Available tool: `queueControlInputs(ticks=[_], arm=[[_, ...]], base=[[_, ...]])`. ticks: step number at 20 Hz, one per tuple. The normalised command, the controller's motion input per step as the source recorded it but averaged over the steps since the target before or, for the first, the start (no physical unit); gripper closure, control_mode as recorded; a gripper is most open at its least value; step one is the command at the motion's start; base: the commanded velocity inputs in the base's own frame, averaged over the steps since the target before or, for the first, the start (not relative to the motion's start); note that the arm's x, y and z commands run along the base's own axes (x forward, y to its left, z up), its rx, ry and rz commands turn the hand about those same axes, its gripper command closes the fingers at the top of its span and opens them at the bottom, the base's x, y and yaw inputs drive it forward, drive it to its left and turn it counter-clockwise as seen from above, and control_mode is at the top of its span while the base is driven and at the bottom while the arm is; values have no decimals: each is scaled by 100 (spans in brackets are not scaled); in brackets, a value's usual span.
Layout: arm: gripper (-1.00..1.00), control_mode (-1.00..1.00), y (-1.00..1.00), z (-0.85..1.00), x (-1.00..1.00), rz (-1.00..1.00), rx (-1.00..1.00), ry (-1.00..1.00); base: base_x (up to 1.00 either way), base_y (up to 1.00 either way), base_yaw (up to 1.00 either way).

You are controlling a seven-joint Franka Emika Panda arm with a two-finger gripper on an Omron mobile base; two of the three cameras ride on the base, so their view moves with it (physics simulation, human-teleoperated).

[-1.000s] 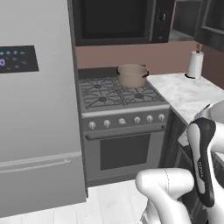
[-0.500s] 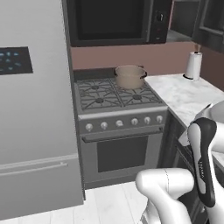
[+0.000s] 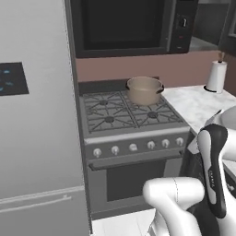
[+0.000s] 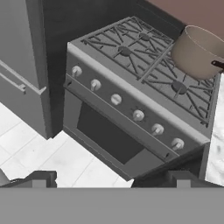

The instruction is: Move the pot and pan from the stove into the sink.

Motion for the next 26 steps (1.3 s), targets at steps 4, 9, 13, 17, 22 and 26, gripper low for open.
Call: queueControlInputs(ticks=[4,9,13,17,22,26], arm=[[-100,100,0,0,0,0,0,0],[-100,100,0,0,0,0,0,0],[-100,100,0,0,0,0,0,0],[-100,100,0,0,0,0,0,0],[-100,-100,0,0,12,0,0,0],[-100,-100,5,0,63,-5,0,0]], base=[[74,-7,0],[76,-8,0],[71,-7,0],[35,-3,0],[0,0,0],[0,0,0]])
